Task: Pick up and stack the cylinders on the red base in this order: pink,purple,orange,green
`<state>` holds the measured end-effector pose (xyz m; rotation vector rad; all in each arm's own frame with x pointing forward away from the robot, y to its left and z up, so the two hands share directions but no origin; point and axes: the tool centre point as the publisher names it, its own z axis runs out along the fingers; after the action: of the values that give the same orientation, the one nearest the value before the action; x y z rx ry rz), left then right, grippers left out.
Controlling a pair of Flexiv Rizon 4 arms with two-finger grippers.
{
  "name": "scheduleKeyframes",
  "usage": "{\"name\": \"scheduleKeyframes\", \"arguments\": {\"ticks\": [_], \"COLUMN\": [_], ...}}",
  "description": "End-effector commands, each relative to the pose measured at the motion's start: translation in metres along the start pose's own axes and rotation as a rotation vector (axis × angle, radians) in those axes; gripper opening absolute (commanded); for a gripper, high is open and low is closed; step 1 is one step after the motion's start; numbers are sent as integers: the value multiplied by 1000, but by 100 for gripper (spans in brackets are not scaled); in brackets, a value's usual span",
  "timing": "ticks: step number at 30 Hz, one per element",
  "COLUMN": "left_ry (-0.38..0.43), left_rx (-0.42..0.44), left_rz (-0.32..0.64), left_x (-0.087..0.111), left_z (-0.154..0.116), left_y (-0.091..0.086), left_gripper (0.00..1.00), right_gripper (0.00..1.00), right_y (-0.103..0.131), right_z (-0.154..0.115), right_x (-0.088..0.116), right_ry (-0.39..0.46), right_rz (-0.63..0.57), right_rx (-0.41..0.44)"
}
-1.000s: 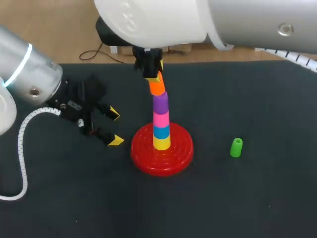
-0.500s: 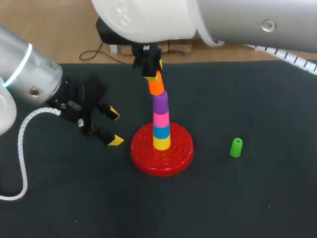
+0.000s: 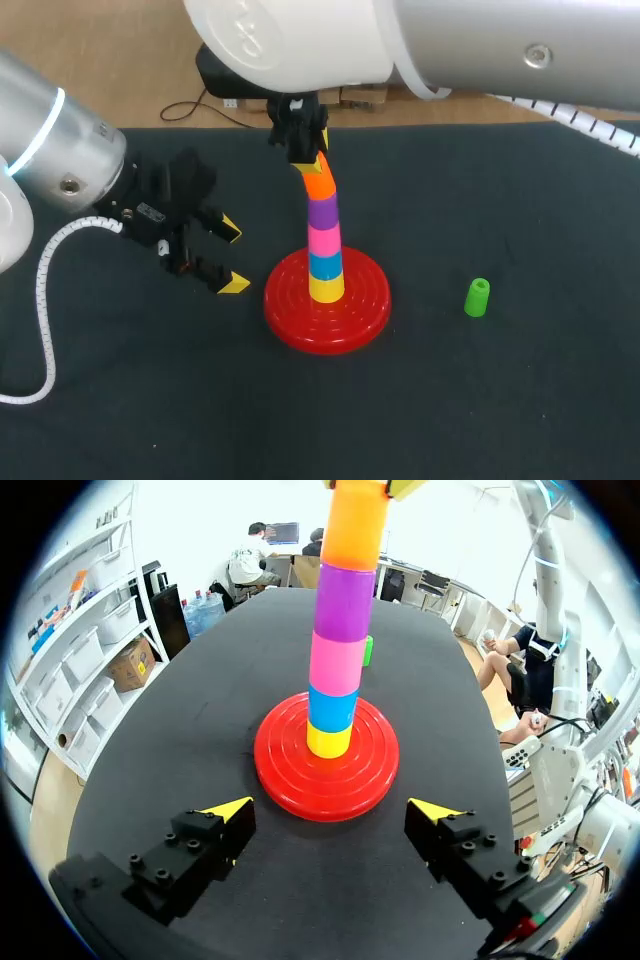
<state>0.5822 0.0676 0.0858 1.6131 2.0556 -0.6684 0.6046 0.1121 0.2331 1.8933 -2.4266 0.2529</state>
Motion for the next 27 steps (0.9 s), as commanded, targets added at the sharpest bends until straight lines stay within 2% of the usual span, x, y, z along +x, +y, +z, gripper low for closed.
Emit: {"name": "scheduleKeyframes", "arguments": {"ticks": [1,10,27], "left_ry": [4,4,4], "left_rx": [1,1,1], "left_rz": [-1,-1,-1], "left_x": [0,0,0], "left_z": [0,0,0], "left_y": [1,1,1], "left_gripper": [100,100,100], "right_gripper": [0,0,0], "right_y": [0,-4,-4], "right_z": [2,7,-3], "right_x": [1,5,11], "right_ry": [-8,-50,-89], "right_rz": [2,31,41], "right_rx": [2,-61,-37]}}
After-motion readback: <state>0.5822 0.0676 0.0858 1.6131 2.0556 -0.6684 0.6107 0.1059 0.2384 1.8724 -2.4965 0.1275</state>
